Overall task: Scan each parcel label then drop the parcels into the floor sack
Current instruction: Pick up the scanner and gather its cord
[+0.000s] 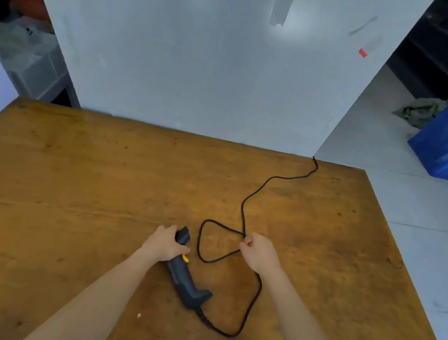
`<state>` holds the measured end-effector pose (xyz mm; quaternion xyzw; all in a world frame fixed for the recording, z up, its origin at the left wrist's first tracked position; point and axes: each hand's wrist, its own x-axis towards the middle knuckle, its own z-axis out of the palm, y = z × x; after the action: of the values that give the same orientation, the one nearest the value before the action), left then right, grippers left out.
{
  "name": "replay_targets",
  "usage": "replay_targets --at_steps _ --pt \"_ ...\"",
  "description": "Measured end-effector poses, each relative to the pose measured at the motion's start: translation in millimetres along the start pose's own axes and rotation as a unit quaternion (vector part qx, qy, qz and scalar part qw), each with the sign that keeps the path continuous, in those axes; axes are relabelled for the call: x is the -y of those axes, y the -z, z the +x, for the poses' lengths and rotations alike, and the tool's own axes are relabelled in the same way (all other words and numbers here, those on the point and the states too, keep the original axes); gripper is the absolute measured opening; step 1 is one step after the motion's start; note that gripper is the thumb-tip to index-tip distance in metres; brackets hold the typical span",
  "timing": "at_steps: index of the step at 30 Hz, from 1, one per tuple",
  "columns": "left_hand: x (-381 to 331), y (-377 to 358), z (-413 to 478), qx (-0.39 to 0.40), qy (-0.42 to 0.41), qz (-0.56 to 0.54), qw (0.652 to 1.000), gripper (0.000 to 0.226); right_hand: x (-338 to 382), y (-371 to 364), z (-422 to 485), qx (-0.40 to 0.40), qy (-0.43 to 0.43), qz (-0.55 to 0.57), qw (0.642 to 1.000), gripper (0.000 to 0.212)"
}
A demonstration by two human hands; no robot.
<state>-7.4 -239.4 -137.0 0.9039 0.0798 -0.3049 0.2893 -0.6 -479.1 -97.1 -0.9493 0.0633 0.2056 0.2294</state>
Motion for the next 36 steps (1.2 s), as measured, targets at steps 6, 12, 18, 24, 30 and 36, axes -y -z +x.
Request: replay_targets --at_steps 6,12,18,24,30,36 --pt "-7.5 0.4 6.8 -0.053 0.015 -0.024 0.998 0.074 -5.2 10.1 30.8 0.008 0.029 -0.013 0.999 0.032" --pt "-20.8 20.5 4.7 -0.109 -0.006 -0.048 0.993 0.072 -4.4 4.5 42.6 -0.014 0.028 -0.042 0.999 0.031" --pt "-24.0 28.8 -2.5 -0.131 -0.019 -0.093 0.987 0.057 0.9 -2.8 49.8 -0.023 0.019 -0.084 0.996 0.032" --pt "-26.8 27.0 -11.0 -0.156 -0.014 -0.134 0.979 0.062 6.3 -12.2 60.2 -0.044 -0.019 -0.069 0.996 0.021" --pt "-36.1 30.0 -13.8 -0.159 -0.008 -0.165 0.973 0.071 6.3 -19.5 68.4 -0.013 -0.077 -0.054 0.995 0.036" --pt "-55.2 39.2 -9.6 -0.165 -0.035 -0.176 0.97 0.07 5.1 -3.1 76.0 0.014 -0.062 0.046 0.997 0.017"
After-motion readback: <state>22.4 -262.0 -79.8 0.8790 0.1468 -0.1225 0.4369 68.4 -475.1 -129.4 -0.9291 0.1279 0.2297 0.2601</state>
